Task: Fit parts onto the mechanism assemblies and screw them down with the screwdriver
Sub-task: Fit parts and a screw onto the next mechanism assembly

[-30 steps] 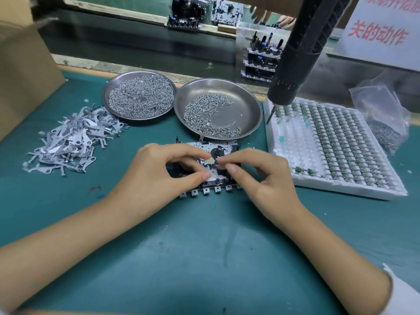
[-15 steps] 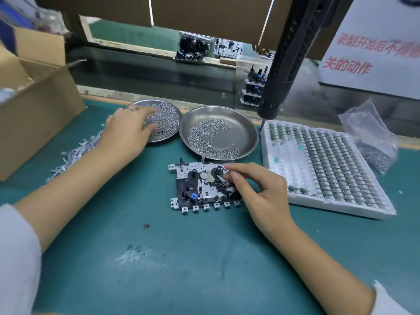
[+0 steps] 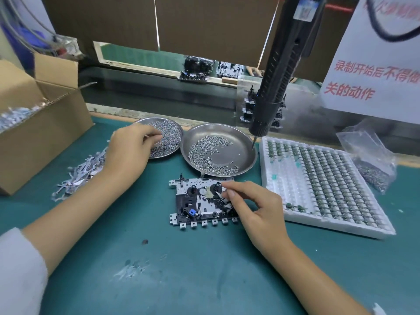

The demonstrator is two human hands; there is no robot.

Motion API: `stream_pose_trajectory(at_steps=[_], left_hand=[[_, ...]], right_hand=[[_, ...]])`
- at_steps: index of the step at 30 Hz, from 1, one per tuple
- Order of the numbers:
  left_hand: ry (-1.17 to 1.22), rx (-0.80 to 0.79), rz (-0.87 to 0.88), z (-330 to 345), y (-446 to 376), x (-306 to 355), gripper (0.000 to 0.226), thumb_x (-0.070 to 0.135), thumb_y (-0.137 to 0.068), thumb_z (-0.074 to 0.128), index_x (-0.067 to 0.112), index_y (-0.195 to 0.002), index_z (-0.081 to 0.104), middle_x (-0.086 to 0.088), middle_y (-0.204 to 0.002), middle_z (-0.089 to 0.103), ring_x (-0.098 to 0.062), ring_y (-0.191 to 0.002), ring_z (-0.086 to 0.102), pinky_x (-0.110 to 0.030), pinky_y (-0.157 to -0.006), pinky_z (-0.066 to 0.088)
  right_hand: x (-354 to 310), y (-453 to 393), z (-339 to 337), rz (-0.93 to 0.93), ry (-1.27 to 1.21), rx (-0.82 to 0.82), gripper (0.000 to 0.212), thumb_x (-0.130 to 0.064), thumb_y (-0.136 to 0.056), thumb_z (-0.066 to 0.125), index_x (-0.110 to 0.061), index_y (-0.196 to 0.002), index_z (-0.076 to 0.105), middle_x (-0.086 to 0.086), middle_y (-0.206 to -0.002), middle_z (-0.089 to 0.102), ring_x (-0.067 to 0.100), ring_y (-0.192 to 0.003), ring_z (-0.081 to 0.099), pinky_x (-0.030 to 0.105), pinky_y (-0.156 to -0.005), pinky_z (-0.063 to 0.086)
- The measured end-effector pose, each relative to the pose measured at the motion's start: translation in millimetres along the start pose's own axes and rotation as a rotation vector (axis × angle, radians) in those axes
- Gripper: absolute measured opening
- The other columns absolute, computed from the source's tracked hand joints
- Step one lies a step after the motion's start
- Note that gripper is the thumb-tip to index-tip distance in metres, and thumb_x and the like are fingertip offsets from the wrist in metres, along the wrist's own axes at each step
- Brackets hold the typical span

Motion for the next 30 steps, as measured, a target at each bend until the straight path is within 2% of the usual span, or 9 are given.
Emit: stream_pose_trajectory(at_steps=[3,7,9,12,16,18,21,27,30], left_hand=[[0.214,-0.015,-0.030,-3,18,9,0.010,0.012,-0.084,0.070,0.011,-0.093,0.075,0.006,-0.081,0.068,-0.004,-0.069,0.059,-0.001,-0.071,0.038],[0.448,-0.011,-0.066,-8,40,25,0.009,0.015,-0.077,0.077,0.021,-0.081,0.073,0.013,-0.077,0.070,0.008,-0.071,0.061,-0.004,-0.075,0.043],[0.530,-0.038,0.050,-8,56,51,0.010,0.022,-0.074,0.078,0.027,-0.079,0.072,0.016,-0.076,0.071,0.005,-0.076,0.063,-0.009,-0.079,0.044],[0.578,-0.075,0.249,-4,81,92,0.014,0.030,-0.072,0.077,0.025,-0.084,0.072,0.018,-0.078,0.070,0.001,-0.079,0.061,-0.020,-0.082,0.043],[0.599,-0.033,0.307,-3,94,101,0.020,0.035,-0.071,0.078,0.027,-0.088,0.070,0.018,-0.082,0.070,0.003,-0.081,0.060,-0.030,-0.082,0.045],[0.620,-0.034,0.265,-4,95,99,0.025,0.041,-0.073,0.073,0.031,-0.095,0.065,0.022,-0.092,0.068,-0.008,-0.086,0.064,-0.033,-0.083,0.048],[0.603,-0.040,0.250,-5,95,98,0.028,0.044,-0.074,0.068,0.036,-0.100,0.059,0.030,-0.088,0.067,-0.015,-0.091,0.062,-0.021,-0.085,0.045],[0.637,-0.008,0.202,-5,98,95,0.037,0.042,-0.074,0.069,0.056,-0.104,0.051,0.031,-0.086,0.066,-0.021,-0.089,0.065,-0.008,-0.074,0.043],[0.653,0.003,0.194,-4,100,95,0.043,0.040,-0.077,0.067,0.059,-0.110,0.047,0.027,-0.088,0.067,-0.023,-0.091,0.065,-0.011,-0.077,0.045]], right_hand=[[-1,0,-1,-0.009,0.021,0.011,0.022,-0.008,-0.084,0.061,-0.022,-0.097,0.071,-0.001,-0.081,0.071,0.010,-0.079,0.067,0.023,-0.073,0.053],[-3,0,-1,-0.013,0.004,0.017,0.022,-0.006,-0.085,0.062,-0.023,-0.096,0.070,-0.002,-0.083,0.071,0.010,-0.080,0.067,0.022,-0.073,0.053],[-2,-1,-1,0.047,-0.082,0.016,0.022,-0.005,-0.086,0.065,-0.023,-0.095,0.071,-0.004,-0.084,0.072,0.011,-0.084,0.068,0.022,-0.076,0.052],[-2,-4,0,0.190,-0.309,-0.021,0.015,-0.015,-0.084,0.065,-0.015,-0.096,0.074,-0.001,-0.090,0.074,0.015,-0.089,0.069,0.021,-0.079,0.051],[-8,-5,5,0.243,-0.468,-0.118,0.016,-0.017,-0.080,0.068,-0.007,-0.089,0.076,0.007,-0.089,0.074,0.016,-0.084,0.069,0.020,-0.074,0.051],[-9,-5,4,0.268,-0.498,-0.115,0.014,-0.015,-0.077,0.067,-0.007,-0.085,0.076,0.007,-0.085,0.074,0.013,-0.078,0.069,0.019,-0.070,0.052],[-10,-6,5,0.269,-0.512,-0.127,0.012,-0.013,-0.075,0.067,-0.011,-0.081,0.076,0.004,-0.079,0.074,0.011,-0.073,0.069,0.017,-0.067,0.052],[-17,-3,6,0.207,-0.473,-0.059,0.013,-0.013,-0.078,0.065,-0.021,-0.078,0.075,-0.003,-0.071,0.072,0.007,-0.065,0.065,0.016,-0.064,0.050],[-19,0,7,0.169,-0.413,-0.004,0.007,-0.014,-0.080,0.063,-0.016,-0.080,0.070,-0.007,-0.074,0.071,0.004,-0.067,0.065,0.013,-0.065,0.049]])
Point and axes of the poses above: each hand's wrist, its own y-axis away from the middle knuckle, its own z-axis out of the palm, x = y × z, the point moved 7 cm from there along -y, towards the middle knuckle
